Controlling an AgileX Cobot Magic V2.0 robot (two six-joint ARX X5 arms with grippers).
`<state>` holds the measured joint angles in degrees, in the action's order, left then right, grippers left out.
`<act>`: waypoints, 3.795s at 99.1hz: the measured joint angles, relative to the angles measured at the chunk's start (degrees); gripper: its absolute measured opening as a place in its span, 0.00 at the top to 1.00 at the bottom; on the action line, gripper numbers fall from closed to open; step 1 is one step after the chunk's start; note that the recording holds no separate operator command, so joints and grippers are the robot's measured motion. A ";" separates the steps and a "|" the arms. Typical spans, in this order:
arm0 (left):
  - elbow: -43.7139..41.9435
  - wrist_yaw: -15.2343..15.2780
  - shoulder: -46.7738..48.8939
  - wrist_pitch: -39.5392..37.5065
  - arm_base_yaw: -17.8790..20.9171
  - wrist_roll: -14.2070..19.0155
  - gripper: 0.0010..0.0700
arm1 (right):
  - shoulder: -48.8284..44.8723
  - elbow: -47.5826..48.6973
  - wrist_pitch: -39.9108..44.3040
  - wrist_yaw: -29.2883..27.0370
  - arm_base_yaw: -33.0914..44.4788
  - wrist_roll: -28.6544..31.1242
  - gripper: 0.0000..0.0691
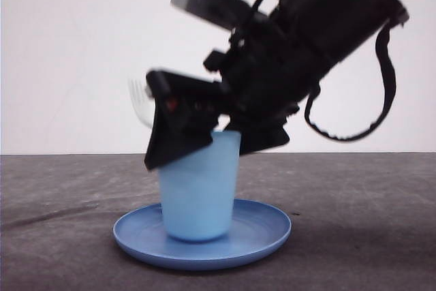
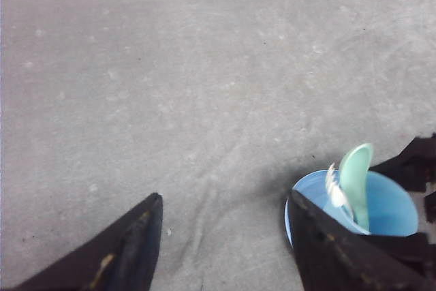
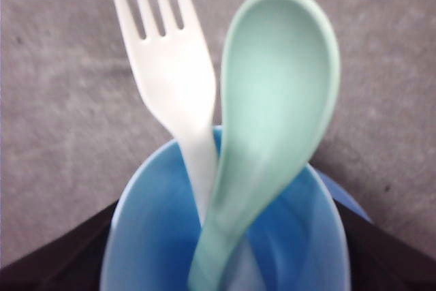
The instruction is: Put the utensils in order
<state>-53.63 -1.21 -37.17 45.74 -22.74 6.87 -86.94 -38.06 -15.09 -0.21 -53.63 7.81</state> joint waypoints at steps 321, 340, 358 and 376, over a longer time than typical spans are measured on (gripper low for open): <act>14.86 6.54 12.57 -10.38 13.77 -3.93 0.98 | 35.58 -0.09 39.19 8.13 44.68 -0.85 0.97; 34.03 4.37 26.14 -24.76 17.49 -3.91 0.98 | 35.58 -0.09 34.69 8.13 44.68 -0.92 0.97; 45.64 4.31 35.34 -29.62 17.53 -3.91 0.98 | 35.58 -0.09 30.40 8.13 44.68 -0.92 0.97; 51.54 4.20 36.87 -34.86 17.62 -3.98 0.98 | 35.56 -0.11 26.10 8.13 44.68 -0.92 0.97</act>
<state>-2.09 2.98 -0.30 10.87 -5.13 2.90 -51.37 -38.17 11.00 7.92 -8.95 6.90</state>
